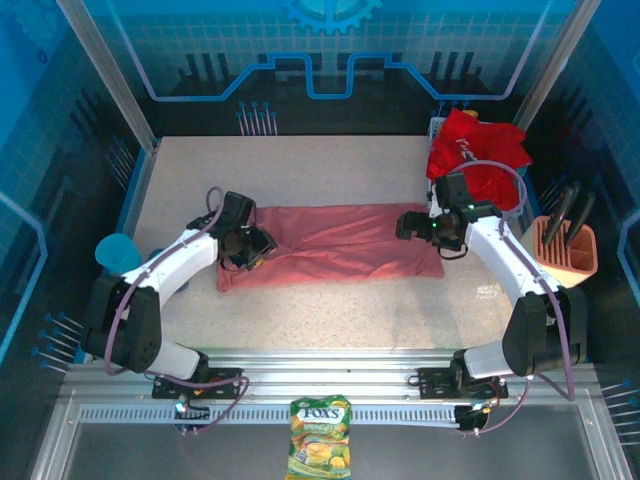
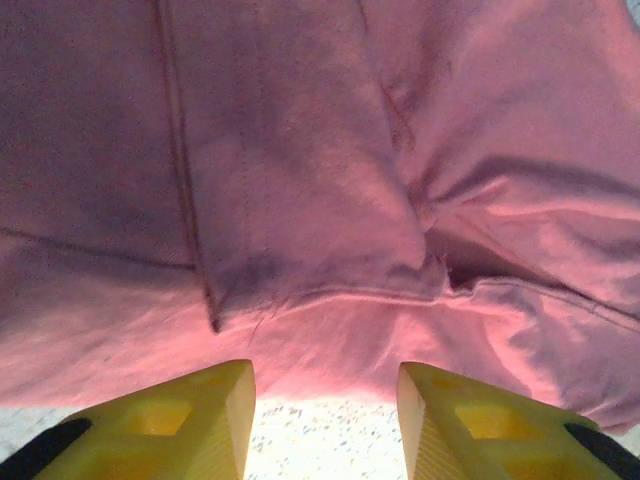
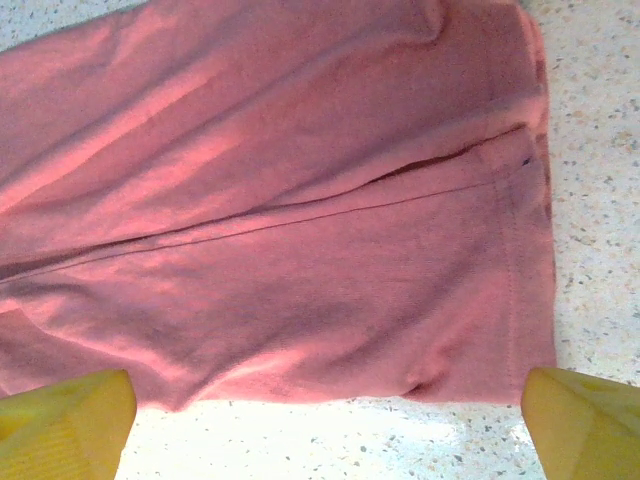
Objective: Fold and stack the t-shirts
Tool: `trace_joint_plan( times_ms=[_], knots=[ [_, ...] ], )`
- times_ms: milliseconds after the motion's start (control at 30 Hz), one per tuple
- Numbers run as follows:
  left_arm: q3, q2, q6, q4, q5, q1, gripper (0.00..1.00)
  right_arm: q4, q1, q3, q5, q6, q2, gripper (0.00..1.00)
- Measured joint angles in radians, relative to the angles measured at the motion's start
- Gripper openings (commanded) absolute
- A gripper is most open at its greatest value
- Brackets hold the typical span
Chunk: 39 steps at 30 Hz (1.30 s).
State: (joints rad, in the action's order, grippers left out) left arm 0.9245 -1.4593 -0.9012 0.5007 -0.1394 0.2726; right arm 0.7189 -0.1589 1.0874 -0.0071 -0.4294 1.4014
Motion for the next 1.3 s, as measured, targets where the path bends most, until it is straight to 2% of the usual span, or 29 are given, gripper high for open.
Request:
trace_joint_plan(
  times_ms=[200, 667, 1033, 1133, 1300],
  knots=[
    [-0.015, -0.067, -0.036, -0.045, 0.004, 0.005, 0.4, 0.011, 0.001, 0.0, 0.008, 0.0, -0.004, 1.0],
    [-0.052, -0.048, -0.04, -0.034, 0.053, 0.012, 0.42, 0.018, 0.003, -0.01, 0.006, 0.0, -0.005, 1.0],
    [-0.051, -0.091, -0.04, -0.072, 0.065, 0.012, 0.37, 0.021, 0.006, -0.011, 0.006, 0.001, -0.005, 1.0],
    [-0.05, -0.098, -0.041, -0.081, 0.066, 0.012, 0.32, 0.021, 0.016, -0.014, 0.006, 0.001, -0.007, 1.0],
    [-0.029, -0.109, -0.037, -0.086, 0.074, 0.013, 0.08, 0.024, 0.019, -0.02, 0.005, 0.001, -0.014, 1.0]
  ],
)
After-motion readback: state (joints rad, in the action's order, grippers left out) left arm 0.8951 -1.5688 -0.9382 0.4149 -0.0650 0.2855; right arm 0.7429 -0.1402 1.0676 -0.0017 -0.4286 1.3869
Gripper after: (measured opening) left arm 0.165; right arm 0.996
